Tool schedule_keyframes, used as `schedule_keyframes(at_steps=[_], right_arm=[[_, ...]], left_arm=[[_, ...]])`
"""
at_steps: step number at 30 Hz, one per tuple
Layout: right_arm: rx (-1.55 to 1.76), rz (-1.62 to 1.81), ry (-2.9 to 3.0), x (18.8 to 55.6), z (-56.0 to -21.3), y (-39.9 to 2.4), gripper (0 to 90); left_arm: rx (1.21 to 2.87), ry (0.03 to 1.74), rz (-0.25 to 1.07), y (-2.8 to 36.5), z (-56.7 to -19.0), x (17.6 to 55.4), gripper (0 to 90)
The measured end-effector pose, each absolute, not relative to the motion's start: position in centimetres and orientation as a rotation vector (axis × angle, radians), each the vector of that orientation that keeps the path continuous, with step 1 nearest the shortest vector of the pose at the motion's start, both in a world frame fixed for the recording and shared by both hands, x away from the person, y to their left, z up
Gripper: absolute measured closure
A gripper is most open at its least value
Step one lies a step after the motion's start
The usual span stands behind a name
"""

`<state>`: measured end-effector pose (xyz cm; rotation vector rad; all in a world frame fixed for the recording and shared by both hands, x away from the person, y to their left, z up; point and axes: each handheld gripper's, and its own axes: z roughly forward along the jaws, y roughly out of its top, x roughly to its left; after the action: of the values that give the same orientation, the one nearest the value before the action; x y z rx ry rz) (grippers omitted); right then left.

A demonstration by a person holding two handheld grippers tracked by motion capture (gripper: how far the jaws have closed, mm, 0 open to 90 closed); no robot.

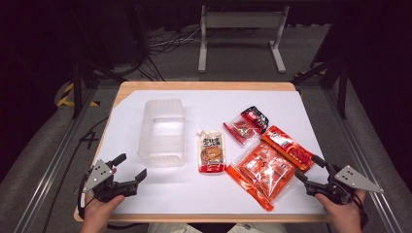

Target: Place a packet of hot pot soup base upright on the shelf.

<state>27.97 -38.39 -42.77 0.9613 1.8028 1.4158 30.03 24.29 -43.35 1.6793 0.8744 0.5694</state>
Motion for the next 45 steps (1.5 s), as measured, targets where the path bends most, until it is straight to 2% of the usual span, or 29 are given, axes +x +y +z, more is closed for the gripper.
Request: schedule_keyframes(at_steps=[20,22,28,34,36,42,45], right_arm=[[0.905,1.386,1.757,29.8,-40.9,-37.7,18.6],[0.926,1.397,1.77,30.3,-40.7,-37.8,22.1],[0.971,1.376,1.776,32.4,-40.4,-37.8,16.3],[1.003,1.41,1.768,33.6,-40.2,-38.4,16.3],[1.0,1.421,1.758,33.7,-40.1,-38.5,19.2],[1.007,1.411,1.753,34.1,-39.8,-38.8,20.9],[1.015,1.417,1.775,34.6,-39.9,-39.2,35.8]], left_arm=[[1.711,0.891,0.578,23.8,-43.2,30.0,10.1],[1.719,0.889,0.579,23.7,-43.3,30.0,10.1],[1.719,0.892,0.583,23.8,-43.3,30.0,10.2],[1.72,0.895,0.577,23.7,-43.3,30.0,10.2],[1.73,0.897,0.57,23.7,-43.3,30.1,10.2],[1.729,0.906,0.566,23.7,-43.3,30.1,10.1],[1.727,0.904,0.568,23.8,-43.3,30.1,10.2]])
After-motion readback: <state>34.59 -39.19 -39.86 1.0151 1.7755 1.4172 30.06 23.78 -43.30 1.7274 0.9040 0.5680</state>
